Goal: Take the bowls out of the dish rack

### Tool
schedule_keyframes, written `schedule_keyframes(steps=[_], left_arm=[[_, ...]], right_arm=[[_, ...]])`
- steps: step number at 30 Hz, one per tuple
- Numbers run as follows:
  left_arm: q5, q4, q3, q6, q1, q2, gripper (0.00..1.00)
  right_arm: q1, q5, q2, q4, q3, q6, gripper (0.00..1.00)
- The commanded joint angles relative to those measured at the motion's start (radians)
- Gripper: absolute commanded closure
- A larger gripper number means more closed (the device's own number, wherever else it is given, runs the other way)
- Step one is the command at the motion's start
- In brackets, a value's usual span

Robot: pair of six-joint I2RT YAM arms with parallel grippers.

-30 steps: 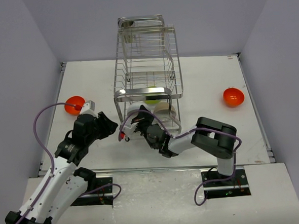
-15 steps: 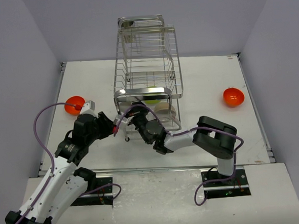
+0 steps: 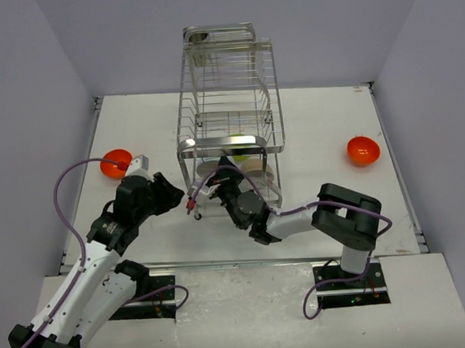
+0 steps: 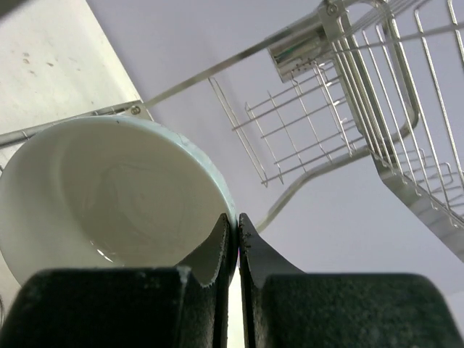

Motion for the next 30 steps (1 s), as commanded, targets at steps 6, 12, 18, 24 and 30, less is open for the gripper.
schedule_keyframes(steps=[6, 12, 18, 24, 30], left_arm=[[-0.034, 0.045, 0.045, 0.007, -0.003, 0.024, 0.50], [-0.050, -0.003, 0.088, 0.015, -0.003, 0.004, 0.50], [-0.051, -0.084, 0.143, 0.027, -0.003, -0.044, 0.49], [-0.039, -0.136, 0.168, 0.036, -0.003, -0.082, 0.49], [0.002, -0.162, 0.180, 0.049, -0.003, -0.094, 0.50]], right_arm=[[0.096, 0.102, -0.137, 0.420, -0.054, 0.003, 1.00], [0.171, 0.177, -0.171, 0.420, -0.068, 0.004, 1.00], [0.230, 0.254, -0.205, 0.420, -0.097, 0.020, 1.00], [0.317, 0.357, -0.265, 0.418, -0.125, 0.012, 1.00], [0.443, 0.512, -0.312, 0.417, -0.116, 0.000, 1.00]])
